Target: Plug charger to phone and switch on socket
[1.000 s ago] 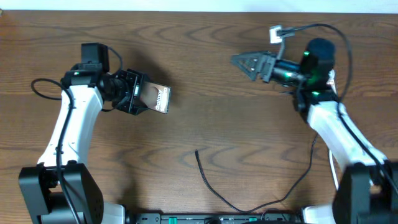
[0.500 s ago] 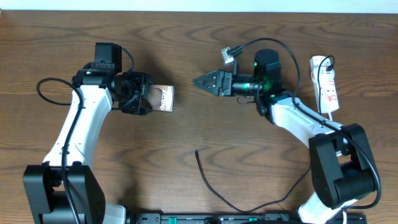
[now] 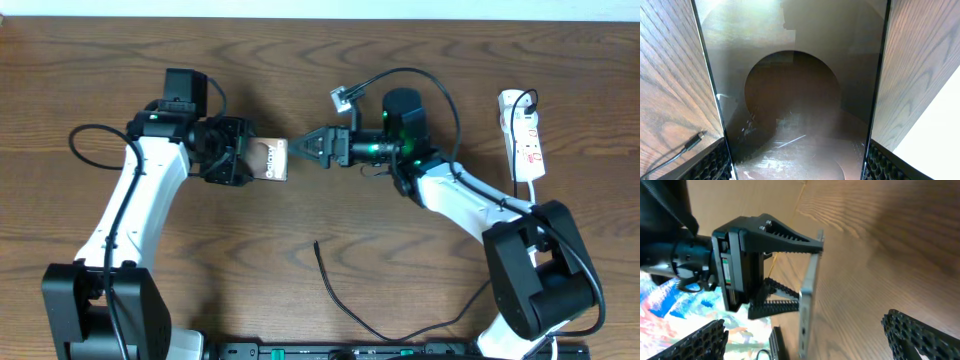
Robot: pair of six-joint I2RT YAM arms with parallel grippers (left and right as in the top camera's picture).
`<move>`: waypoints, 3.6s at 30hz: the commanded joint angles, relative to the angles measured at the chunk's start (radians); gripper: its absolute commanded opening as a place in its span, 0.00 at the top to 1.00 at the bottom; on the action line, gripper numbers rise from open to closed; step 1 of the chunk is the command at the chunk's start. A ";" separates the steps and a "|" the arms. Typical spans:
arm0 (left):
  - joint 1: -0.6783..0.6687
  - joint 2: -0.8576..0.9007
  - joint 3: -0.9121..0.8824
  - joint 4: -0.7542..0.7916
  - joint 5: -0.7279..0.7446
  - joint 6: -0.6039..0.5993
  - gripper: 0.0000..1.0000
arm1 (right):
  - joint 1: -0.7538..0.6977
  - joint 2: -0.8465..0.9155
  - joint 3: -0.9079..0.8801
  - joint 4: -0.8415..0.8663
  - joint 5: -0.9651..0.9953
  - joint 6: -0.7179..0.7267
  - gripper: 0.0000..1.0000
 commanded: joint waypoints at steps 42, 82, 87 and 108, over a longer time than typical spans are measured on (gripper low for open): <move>-0.131 -0.029 0.003 0.028 -0.047 -0.051 0.93 | 0.147 0.005 0.012 -0.125 0.286 0.027 0.36; -0.177 -0.029 0.003 0.050 -0.040 -0.058 0.93 | 0.169 0.005 0.012 -0.129 0.335 0.027 0.65; -0.177 -0.029 0.003 0.050 -0.039 -0.058 0.93 | 0.171 0.005 0.012 -0.129 0.335 0.027 0.67; -0.177 -0.029 0.003 0.050 -0.040 -0.058 0.93 | 0.172 0.005 0.012 -0.128 0.324 0.040 0.77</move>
